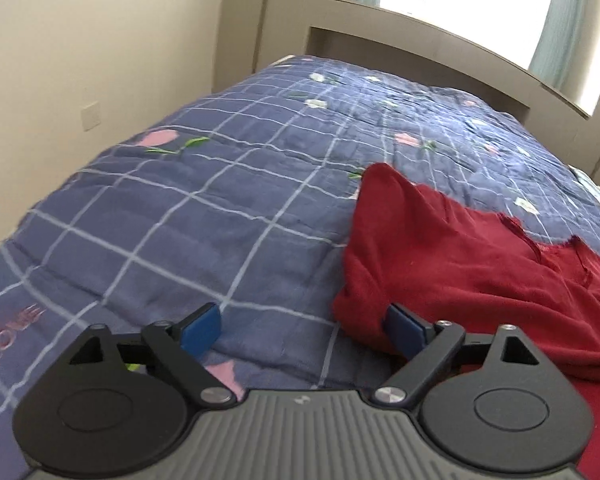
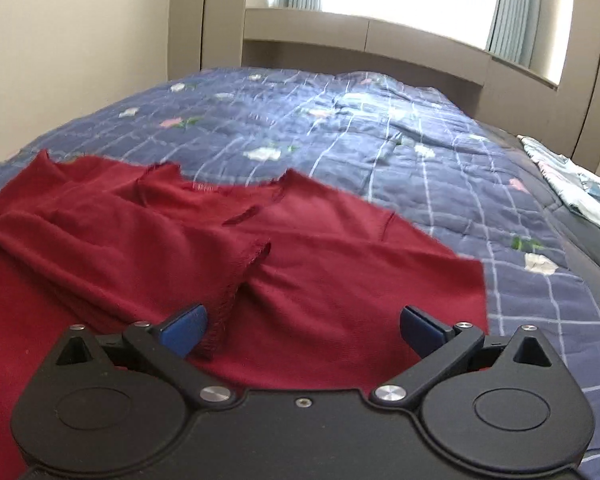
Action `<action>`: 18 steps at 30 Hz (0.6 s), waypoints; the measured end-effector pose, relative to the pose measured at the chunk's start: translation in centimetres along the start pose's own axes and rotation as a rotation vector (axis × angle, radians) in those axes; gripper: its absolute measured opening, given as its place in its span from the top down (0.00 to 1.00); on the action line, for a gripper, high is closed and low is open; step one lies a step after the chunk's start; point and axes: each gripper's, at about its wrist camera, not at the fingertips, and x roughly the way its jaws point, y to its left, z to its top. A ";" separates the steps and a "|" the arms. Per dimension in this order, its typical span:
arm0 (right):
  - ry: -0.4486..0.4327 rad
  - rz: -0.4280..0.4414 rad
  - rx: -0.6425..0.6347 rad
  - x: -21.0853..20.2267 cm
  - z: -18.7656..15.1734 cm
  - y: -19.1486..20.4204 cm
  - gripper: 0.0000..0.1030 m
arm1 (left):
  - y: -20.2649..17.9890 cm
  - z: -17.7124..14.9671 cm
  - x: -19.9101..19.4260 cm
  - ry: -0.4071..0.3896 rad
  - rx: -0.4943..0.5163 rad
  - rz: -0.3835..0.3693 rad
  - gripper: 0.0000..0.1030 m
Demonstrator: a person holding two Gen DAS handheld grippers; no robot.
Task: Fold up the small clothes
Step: 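Open the left gripper and withdraw from the sweater, then move both grippers to the long side edge of the folded sweater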
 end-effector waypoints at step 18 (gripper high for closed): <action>-0.024 -0.038 0.047 3.3 0.1 0.9 0.01 | -1.6 6.4 8.0 -0.040 -0.099 0.006 0.04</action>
